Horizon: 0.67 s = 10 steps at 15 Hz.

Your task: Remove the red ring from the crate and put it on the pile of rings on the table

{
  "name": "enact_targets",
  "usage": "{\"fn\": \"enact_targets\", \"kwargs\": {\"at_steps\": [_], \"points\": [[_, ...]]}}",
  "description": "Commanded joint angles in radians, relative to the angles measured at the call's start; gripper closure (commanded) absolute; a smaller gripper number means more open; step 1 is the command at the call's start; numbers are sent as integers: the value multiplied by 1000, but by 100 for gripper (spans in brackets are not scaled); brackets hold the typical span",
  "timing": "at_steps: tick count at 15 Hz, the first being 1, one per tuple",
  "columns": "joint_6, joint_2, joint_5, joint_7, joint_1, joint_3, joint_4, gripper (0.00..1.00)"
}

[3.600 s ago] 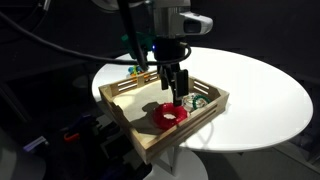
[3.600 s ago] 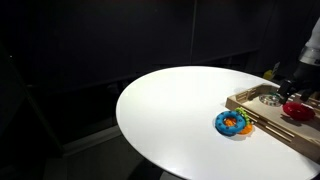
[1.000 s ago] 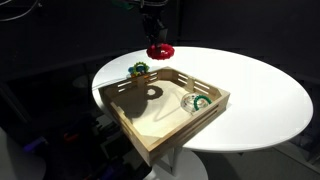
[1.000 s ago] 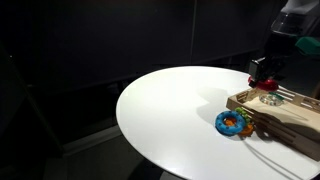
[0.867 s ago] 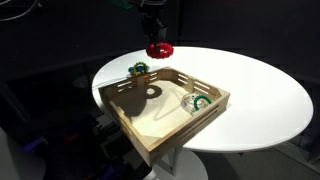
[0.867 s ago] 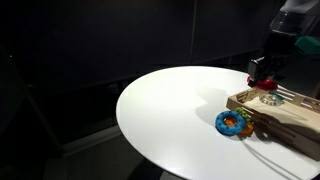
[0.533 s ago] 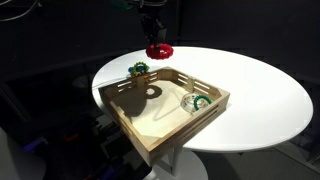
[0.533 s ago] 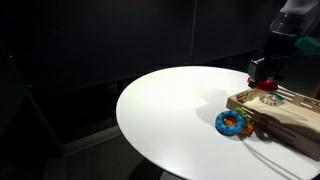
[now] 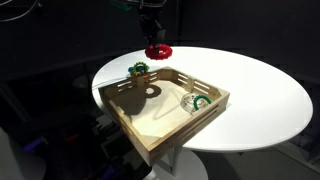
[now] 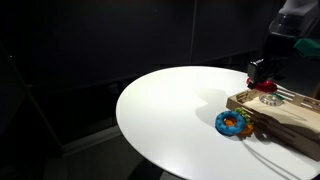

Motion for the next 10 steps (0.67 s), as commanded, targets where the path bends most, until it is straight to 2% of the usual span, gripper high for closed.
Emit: {"fn": "enact_targets", "kwargs": {"at_steps": [1, 10], "points": [[-2, 29, -5, 4, 15, 29, 37, 90], [35, 139, 24, -31, 90, 82, 72, 90]]}}
